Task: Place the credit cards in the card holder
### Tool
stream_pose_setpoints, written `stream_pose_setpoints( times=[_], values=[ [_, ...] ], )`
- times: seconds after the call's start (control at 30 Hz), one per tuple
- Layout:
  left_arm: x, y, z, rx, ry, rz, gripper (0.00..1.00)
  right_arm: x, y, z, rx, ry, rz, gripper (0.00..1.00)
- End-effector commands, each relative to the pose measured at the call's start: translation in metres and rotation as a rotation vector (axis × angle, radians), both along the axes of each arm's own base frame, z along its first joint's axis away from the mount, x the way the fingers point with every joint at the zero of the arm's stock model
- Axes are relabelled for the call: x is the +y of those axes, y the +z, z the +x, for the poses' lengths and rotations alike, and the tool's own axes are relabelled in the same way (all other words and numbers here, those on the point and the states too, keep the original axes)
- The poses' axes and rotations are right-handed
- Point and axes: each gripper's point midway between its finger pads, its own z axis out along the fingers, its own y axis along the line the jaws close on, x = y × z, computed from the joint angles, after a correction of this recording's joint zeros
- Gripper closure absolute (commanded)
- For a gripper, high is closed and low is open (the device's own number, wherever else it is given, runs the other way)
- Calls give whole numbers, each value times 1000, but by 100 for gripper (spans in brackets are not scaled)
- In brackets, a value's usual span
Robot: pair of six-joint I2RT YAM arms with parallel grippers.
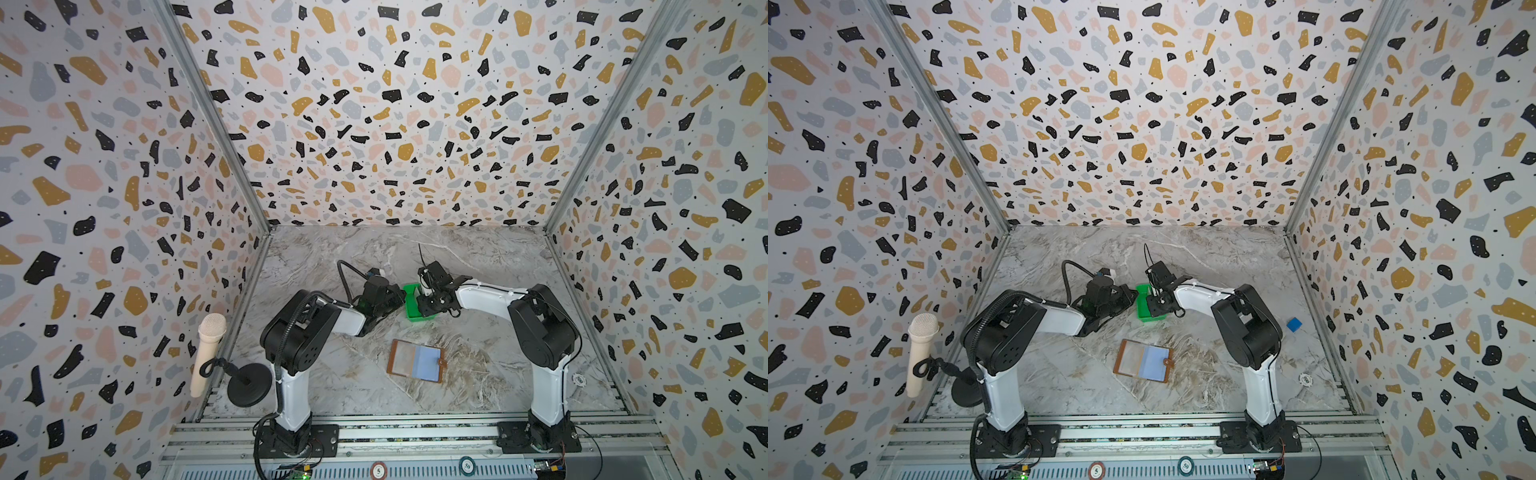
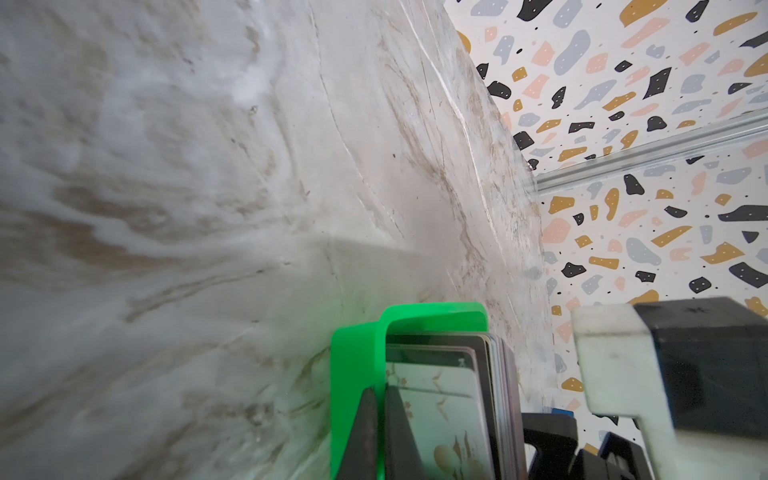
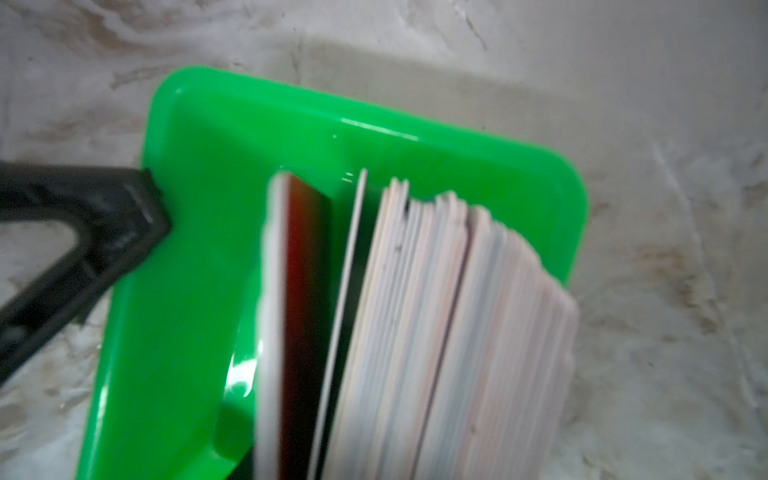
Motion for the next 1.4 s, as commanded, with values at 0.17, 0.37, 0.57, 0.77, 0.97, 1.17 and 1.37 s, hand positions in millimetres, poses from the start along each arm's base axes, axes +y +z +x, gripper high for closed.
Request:
stream_pose_setpoints(
  times=[0.17, 0.37, 0.57, 0.77, 0.97, 1.17, 1.37],
  values=[
    [-8, 13, -5, 25, 20, 7, 100, 7, 9, 4, -8, 5, -1, 30],
    [5, 33, -4, 25, 90, 50, 100, 4, 21, 13, -41, 1, -12, 20],
    [5, 55, 0, 3, 110, 69, 100, 2, 15, 19, -27, 14, -48, 19],
    [9, 63, 2, -8, 120, 112, 100, -11, 19, 24, -53, -12, -99, 19],
    [11, 61, 1, -5, 120, 130, 100, -17, 37, 26, -89, -24, -103, 19],
    [11, 57, 1, 8, 119, 150, 100, -17, 50, 26, -120, -17, -115, 19],
    [8, 60, 1, 6, 112, 156, 100, -12, 49, 26, -133, -1, -152, 19]
  ],
)
